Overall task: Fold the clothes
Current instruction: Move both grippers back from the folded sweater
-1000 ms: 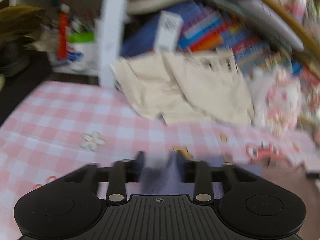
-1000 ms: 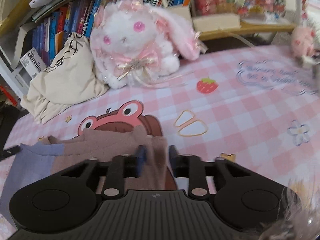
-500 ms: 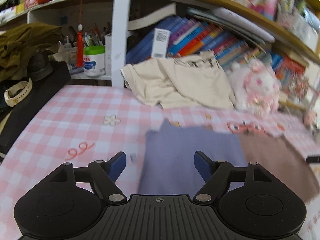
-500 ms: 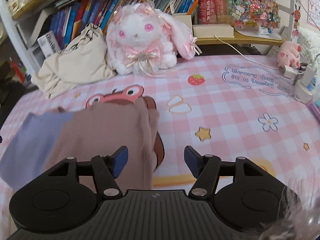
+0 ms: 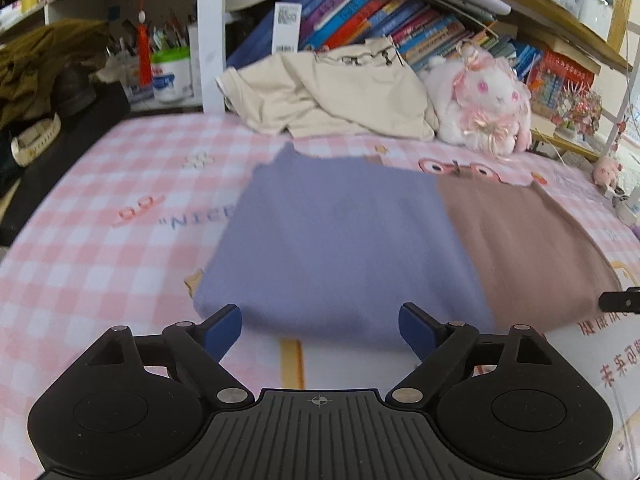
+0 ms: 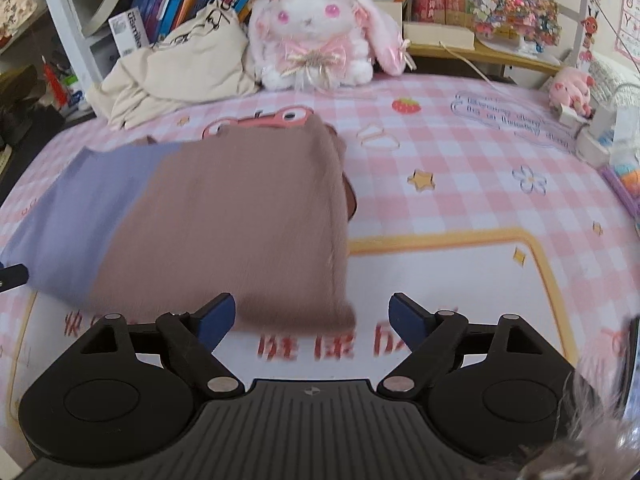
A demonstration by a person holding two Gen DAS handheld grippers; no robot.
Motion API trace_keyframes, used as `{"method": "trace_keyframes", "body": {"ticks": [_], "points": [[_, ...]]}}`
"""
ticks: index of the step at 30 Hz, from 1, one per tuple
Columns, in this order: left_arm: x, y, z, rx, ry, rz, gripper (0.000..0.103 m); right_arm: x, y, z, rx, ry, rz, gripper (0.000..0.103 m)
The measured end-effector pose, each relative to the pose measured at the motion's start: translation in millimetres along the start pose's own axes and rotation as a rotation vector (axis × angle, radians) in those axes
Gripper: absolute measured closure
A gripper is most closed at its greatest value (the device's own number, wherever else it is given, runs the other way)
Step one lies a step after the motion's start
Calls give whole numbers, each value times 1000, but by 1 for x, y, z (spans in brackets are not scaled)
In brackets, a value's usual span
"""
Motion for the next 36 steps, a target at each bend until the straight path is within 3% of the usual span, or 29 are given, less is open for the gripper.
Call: {"method": "trace_keyframes", "body": {"ticks": [10,20,36], "points": [[4,-17,1,-71,-8,59,15,-14,-30,5,-21,-4,-41,19],[4,-27,0,-115,-14,81,11,-19,-35,5,-30,-32,-42,18],[-10,-31,-1,-133,-55,103,11,-35,-45,5,-40,-44,-45,16]]}}
Point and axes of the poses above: each gripper's, at about its wrist camera, not at the fingertips, and z roughly against the way its jaws point, x to its right, y to its top, the point moved 7 cm from there along -z, roughly the way its jaws point, and after that the axes turned 12 degrees about y, right-handed, at the moved point
